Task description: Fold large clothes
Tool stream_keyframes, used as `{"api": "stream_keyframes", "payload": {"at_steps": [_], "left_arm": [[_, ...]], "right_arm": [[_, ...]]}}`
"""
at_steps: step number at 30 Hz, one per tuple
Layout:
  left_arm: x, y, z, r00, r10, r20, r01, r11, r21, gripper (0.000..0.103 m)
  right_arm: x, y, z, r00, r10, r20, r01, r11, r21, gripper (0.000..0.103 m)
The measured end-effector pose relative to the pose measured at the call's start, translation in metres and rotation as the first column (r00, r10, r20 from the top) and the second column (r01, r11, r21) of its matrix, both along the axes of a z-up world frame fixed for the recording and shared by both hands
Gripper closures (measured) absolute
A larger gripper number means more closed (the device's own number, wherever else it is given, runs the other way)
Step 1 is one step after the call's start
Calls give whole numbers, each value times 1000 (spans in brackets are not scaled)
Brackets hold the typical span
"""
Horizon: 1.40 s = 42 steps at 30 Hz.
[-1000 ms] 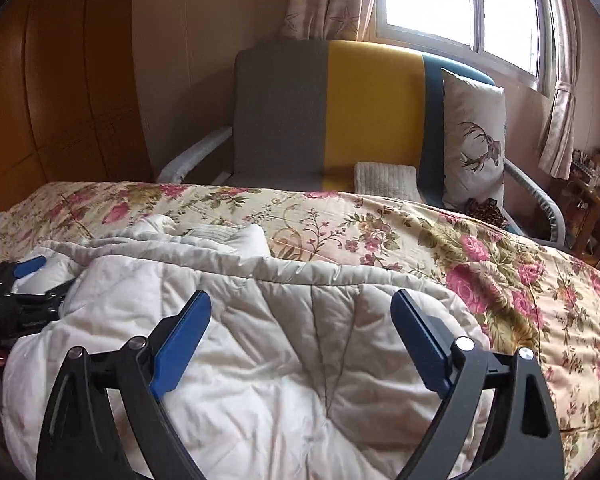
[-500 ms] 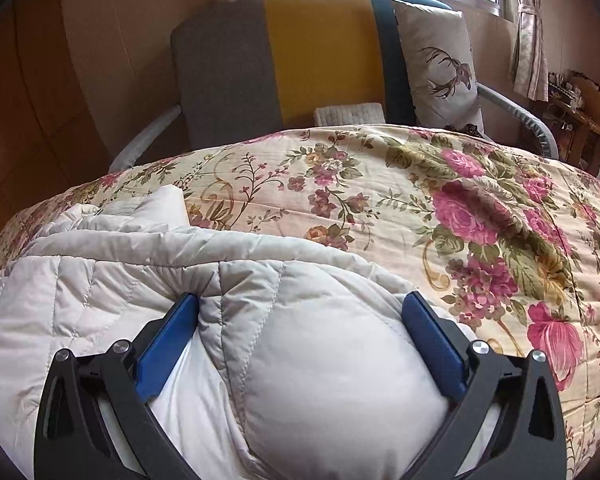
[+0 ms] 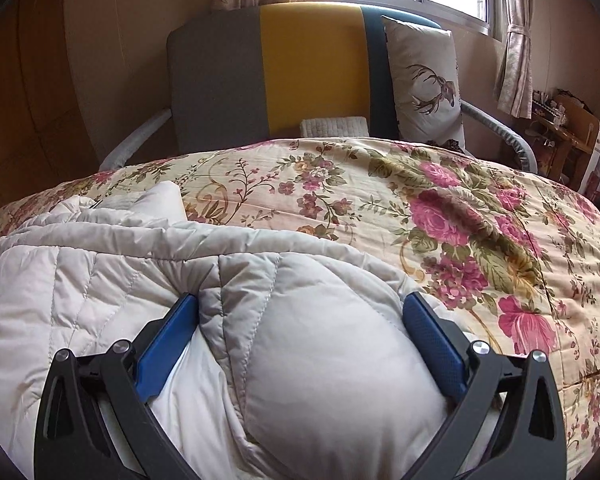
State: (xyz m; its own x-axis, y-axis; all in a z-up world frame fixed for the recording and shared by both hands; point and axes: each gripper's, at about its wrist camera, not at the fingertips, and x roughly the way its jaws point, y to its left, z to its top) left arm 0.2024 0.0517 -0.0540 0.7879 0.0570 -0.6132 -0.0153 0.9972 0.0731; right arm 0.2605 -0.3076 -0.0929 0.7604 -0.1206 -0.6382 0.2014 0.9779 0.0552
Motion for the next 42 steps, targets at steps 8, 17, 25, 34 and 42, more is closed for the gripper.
{"api": "stream_keyframes", "payload": {"at_steps": [8,17,25,34,42], "left_arm": [[-14,44,-17,994,48,-95,-67,976,-205,3],[-1,75,-41,965,-98,-244,-44,855,-517,3],[6,82,-39,953,-173,-249,13,844,-537,3],[31,105,-38,928,-270,-257,66,798,-599,3],[59,95,-54,833,-475,-284,113,648,-753,11]], "right_arm": [[-10,3,0,1000,-15,-4,15,1000,-12,2],[-32,0,4,999,-9,35,8,1000,27,2],[-38,-2,6,998,-2,66,-2,998,62,2],[-37,-2,6,998,-3,61,-1,998,60,2],[-35,-2,4,999,-7,52,4,998,57,2]]}}
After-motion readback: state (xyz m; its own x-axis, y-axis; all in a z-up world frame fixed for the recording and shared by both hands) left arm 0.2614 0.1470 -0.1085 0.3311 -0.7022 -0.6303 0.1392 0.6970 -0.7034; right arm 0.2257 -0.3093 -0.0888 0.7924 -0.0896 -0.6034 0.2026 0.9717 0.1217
